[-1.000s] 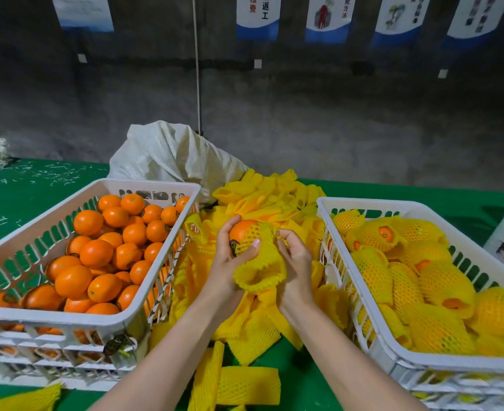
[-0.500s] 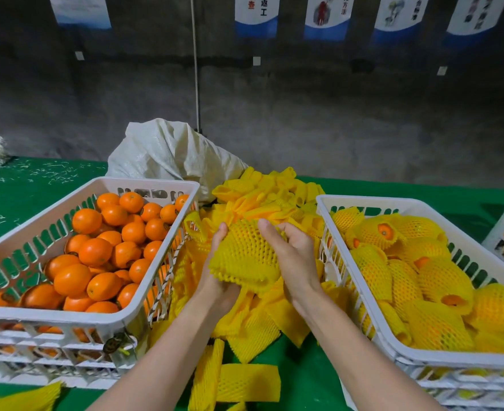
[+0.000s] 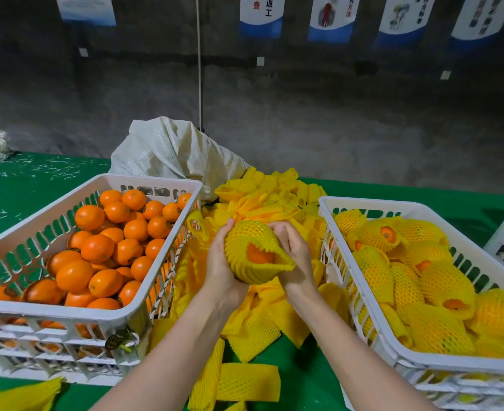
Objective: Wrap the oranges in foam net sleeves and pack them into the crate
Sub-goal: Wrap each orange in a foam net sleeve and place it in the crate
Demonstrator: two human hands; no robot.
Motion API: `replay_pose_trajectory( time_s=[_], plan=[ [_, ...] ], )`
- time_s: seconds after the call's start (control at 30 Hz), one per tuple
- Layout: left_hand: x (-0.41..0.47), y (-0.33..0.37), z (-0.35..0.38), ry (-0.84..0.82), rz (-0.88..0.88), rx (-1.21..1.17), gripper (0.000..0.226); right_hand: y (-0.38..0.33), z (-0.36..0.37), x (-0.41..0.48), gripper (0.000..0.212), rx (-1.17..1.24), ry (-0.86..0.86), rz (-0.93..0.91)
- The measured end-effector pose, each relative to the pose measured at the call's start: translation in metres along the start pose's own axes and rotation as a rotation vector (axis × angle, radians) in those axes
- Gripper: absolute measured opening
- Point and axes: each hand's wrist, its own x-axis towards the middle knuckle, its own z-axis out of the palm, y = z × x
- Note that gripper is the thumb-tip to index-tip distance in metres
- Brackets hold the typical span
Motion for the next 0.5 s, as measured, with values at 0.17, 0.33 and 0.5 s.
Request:
replay_pose_trajectory(
  time_s=[0.17, 0.33, 0.5],
  plan=[
    [0.006, 0.000, -0.002, 0.166, 0.063, 0.107, 0.032, 0.004, -0.004, -0.002, 0.059, 0.095, -0.186, 0.260],
    [0.013, -0.005, -0.008, 0.368, 0.308, 0.408, 0.037, 0.006, 0.003, -0.006, 0.050, 0.084, -0.218, 0.291],
    [0.012, -0.006, -0.014, 0.319, 0.651, 0.702, 0.057, 0.018, 0.007, -0.008, 0.052, 0.151, -0.157, 0.338]
  ],
)
